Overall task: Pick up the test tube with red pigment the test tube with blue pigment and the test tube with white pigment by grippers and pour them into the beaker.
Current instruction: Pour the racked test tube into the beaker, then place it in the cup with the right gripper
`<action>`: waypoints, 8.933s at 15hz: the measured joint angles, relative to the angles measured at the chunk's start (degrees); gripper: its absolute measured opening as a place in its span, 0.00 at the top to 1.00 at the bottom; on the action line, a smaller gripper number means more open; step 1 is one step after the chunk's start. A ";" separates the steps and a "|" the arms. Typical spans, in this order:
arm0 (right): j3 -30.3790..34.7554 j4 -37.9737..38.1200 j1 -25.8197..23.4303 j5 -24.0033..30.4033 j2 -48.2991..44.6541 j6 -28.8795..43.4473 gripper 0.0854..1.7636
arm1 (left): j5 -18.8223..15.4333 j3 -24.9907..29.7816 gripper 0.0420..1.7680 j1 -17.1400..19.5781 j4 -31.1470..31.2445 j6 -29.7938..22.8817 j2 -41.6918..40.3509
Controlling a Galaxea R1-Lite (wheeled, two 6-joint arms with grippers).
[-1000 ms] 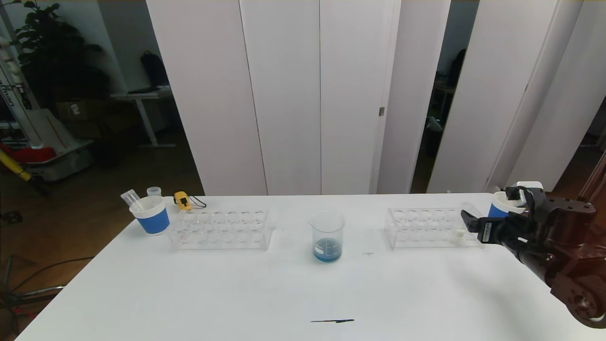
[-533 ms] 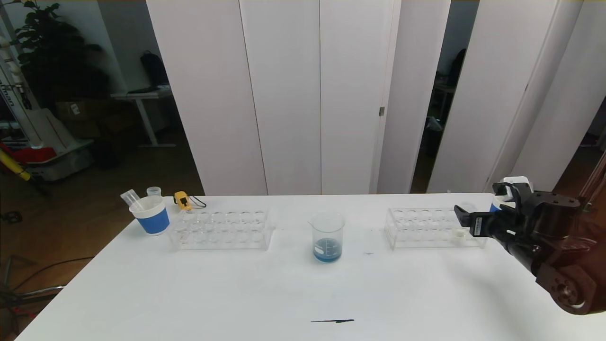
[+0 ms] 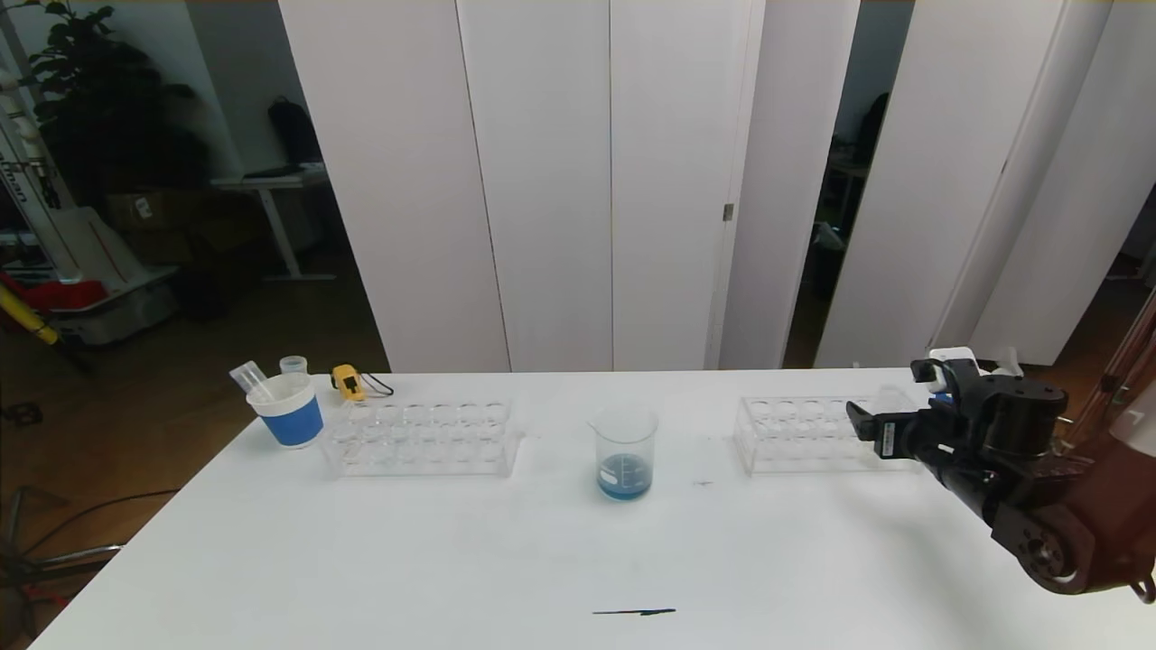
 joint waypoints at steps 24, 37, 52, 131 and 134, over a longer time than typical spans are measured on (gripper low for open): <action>-3.15 0.04 1.56 -0.29 2.99 2.29 0.80 | -0.05 0.00 0.02 0.00 -0.05 0.00 0.00; -3.17 0.52 1.34 0.34 2.76 4.73 0.70 | 0.00 0.00 0.02 0.00 -0.02 0.00 0.00; -7.72 9.92 0.82 1.55 -8.51 4.62 0.70 | 0.00 0.00 0.02 0.00 0.00 -0.02 0.00; -54.58 34.57 19.24 45.58 10.56 -72.77 0.70 | 0.00 0.00 0.02 0.00 0.00 0.00 0.00; -54.76 34.51 19.26 47.26 10.79 -76.11 0.70 | 0.00 0.00 0.02 0.00 0.00 0.00 0.00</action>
